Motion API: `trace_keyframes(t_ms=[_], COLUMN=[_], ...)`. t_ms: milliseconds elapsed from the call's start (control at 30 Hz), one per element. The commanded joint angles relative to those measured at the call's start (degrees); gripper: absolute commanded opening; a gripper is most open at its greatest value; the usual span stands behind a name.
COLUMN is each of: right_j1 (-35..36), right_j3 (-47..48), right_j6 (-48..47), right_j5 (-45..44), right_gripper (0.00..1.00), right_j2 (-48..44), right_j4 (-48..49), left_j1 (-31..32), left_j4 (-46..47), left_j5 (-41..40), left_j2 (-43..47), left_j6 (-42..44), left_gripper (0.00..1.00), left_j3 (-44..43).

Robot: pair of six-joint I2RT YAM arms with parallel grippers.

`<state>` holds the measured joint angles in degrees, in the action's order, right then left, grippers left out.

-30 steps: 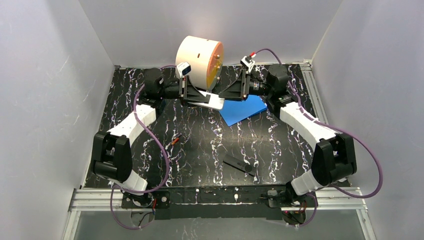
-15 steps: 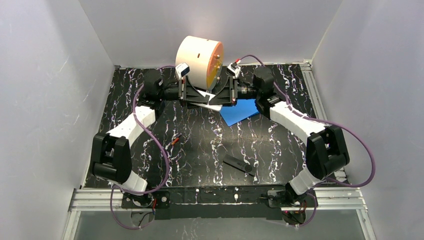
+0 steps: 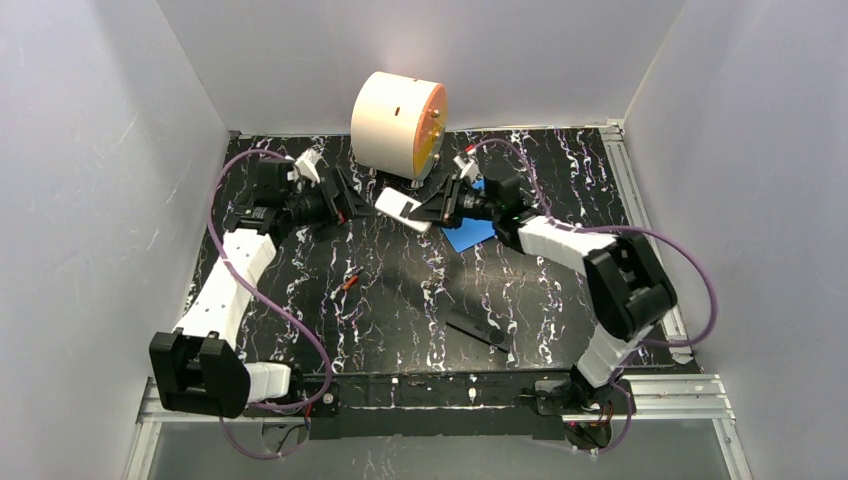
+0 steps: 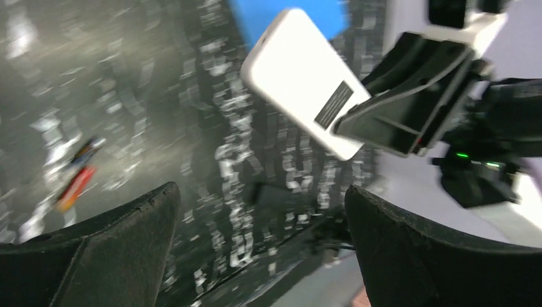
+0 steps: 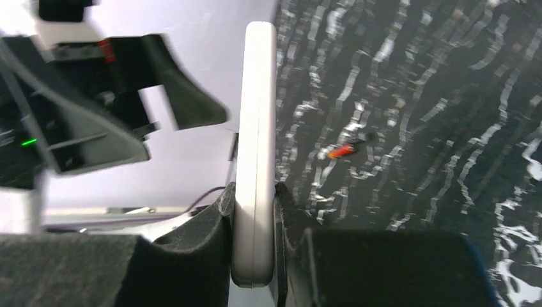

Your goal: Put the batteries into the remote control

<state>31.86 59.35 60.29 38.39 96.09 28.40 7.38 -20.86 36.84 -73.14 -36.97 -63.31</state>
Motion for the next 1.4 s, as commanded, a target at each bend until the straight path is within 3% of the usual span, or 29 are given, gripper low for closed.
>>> trace_keyframes(t_ms=[0,133,433,500,667,800,933,1133,1300,1367], right_j1=[4.82,7.47,9.75,10.01,10.16,10.16,10.05,10.86,11.73,11.74], right_j3=[5.03,11.01,17.61,17.71,13.67,12.02,11.83,18.73,18.30,17.92], right_j6=[-7.09,-7.05,-1.18,-0.42,1.20,-0.86,-3.85,-10.79,-17.00,-18.98], right_j5=[-11.14,-18.03,-27.75,-28.03,-29.25,-31.27,-31.19,-28.37,-36.21,-39.57], right_gripper=[0.01,0.01,0.02,0.11,0.50,0.66,0.67,0.63,0.69,0.75], right_j2=[7.19,15.19,26.93,28.62,29.10,25.77,23.39,26.87,22.90,20.23], right_j4=[-3.83,-4.28,-6.11,-6.11,-3.84,-9.11,-11.25,-21.44,-29.05,-32.41], left_j1=[-0.08,-0.08,-0.07,-0.08,-0.08,-0.08,-0.08,-0.08,-0.08,-0.08], left_j4=[-21.32,-24.39,-23.56,-23.28,-22.81,-22.04,-20.41,-20.19,-21.92,-22.31], left_j5=[-19.76,-24.77,-22.66,-22.09,-21.75,-21.57,-21.15,-20.21,-20.87,-21.18], left_j2=[4.18,7.16,9.06,9.15,9.29,9.63,10.76,11.06,11.93,12.79], left_j6=[12.47,12.58,11.92,11.99,13.19,14.02,13.55,13.57,14.24,14.61], left_gripper=[0.98,0.99,0.98,0.99,0.98,0.99,0.99,0.98,0.98,0.99], left_j3=[0.75,1.29,4.04,4.16,4.20,4.90,6.60,7.76,7.07,7.08])
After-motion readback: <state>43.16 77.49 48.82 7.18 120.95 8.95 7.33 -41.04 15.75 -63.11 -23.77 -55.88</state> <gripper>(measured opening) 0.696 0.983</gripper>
